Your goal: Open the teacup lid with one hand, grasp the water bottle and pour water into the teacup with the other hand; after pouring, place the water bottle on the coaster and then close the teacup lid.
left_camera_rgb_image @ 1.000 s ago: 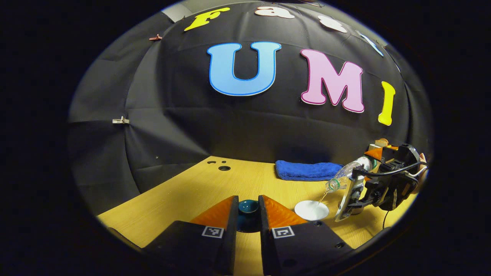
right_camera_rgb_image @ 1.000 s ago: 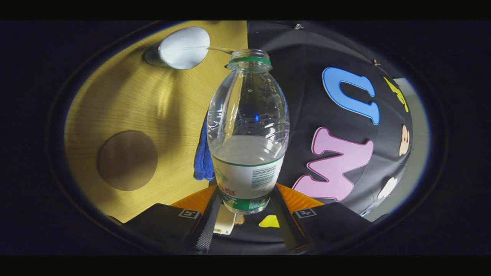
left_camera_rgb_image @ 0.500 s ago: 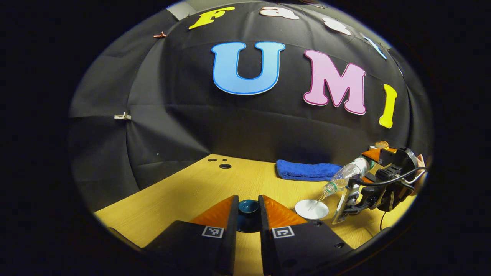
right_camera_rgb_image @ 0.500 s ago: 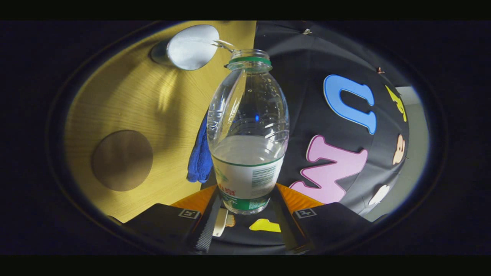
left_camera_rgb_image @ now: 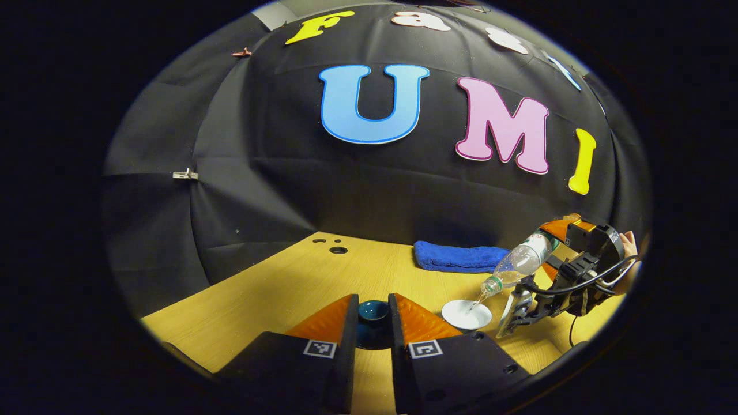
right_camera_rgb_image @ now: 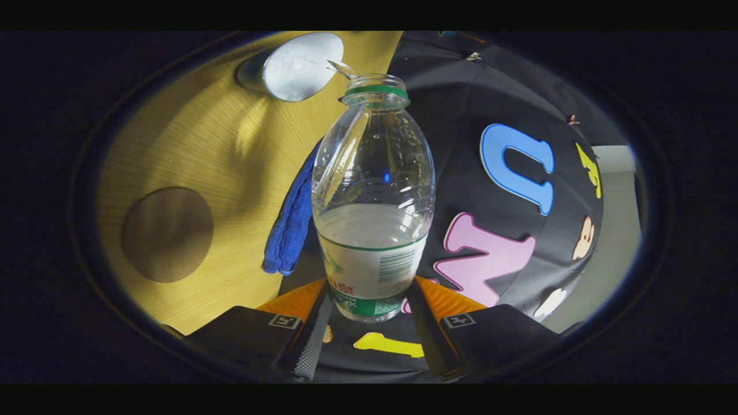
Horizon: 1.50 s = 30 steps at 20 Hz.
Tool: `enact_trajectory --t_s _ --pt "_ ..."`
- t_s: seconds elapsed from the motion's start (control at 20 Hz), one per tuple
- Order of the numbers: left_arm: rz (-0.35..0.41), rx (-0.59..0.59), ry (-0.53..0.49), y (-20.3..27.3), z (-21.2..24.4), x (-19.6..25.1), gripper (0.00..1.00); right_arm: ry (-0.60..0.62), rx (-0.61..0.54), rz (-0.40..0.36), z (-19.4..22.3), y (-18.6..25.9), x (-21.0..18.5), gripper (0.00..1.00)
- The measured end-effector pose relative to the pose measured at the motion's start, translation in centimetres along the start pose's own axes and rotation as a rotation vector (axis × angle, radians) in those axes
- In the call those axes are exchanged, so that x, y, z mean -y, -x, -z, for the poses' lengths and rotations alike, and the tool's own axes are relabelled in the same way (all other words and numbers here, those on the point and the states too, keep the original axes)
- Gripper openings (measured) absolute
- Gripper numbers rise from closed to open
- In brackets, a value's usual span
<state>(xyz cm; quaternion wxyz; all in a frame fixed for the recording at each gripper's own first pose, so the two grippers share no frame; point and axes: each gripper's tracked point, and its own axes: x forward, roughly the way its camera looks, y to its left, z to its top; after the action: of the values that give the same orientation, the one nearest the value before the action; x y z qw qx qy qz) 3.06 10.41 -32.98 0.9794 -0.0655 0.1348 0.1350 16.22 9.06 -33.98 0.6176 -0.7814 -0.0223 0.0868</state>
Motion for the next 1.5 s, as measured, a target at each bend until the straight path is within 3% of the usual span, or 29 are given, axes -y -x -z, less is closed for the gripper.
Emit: enact_trajectory --t_s 0.05,0.25,0.4,0.45,0.55,0.7,0.95,1.1,1.25,1.35,1.4,1.5 --pt "0.005 -0.003 0.003 -0.1 0.2 0.1 0.31 0.005 0.003 0.006 0.0 -0.1 0.0 0.73" --pt "0.002 -0.004 0.007 0.1 0.2 -0.1 0.27 0.036 0.023 0.042 -0.2 0.1 0.3 0.73" --pt "0.011 -0.007 0.02 0.4 0.3 0.0 0.31 0.077 0.052 0.077 -0.1 -0.1 0.8 0.73" --pt "0.016 -0.007 0.02 0.4 0.5 0.1 0.27 0.085 0.055 0.085 -0.1 -0.2 0.9 0.73" --pt "0.02 -0.004 0.012 0.5 0.5 0.0 0.31 0.1 0.061 0.108 0.0 -0.2 1.1 0.73" --pt "0.029 -0.003 0.013 0.7 0.5 0.1 0.27 0.143 0.06 0.163 -0.1 0.0 1.8 0.73" --pt "0.033 -0.001 0.02 0.9 0.5 0.1 0.31 0.191 0.084 0.286 0.1 0.1 2.9 0.73" --pt "0.029 0.003 0.023 1.2 0.4 -0.1 0.27 0.205 0.091 0.331 -0.1 0.0 3.0 0.73" --pt "0.027 0.006 0.029 1.3 0.3 -0.2 0.31 0.227 0.085 0.358 -0.3 0.2 3.6 0.73" --pt "0.028 0.006 0.029 1.5 0.3 -0.2 0.27 0.223 0.088 0.347 -0.5 0.1 3.4 0.7" --pt "0.028 0.007 0.031 1.4 0.3 -0.1 0.31 0.206 0.088 0.324 -0.2 -0.1 3.2 0.77" --pt "0.027 0.005 0.034 1.4 0.2 0.0 0.27 0.105 0.085 0.149 0.1 -0.7 0.5 0.73"
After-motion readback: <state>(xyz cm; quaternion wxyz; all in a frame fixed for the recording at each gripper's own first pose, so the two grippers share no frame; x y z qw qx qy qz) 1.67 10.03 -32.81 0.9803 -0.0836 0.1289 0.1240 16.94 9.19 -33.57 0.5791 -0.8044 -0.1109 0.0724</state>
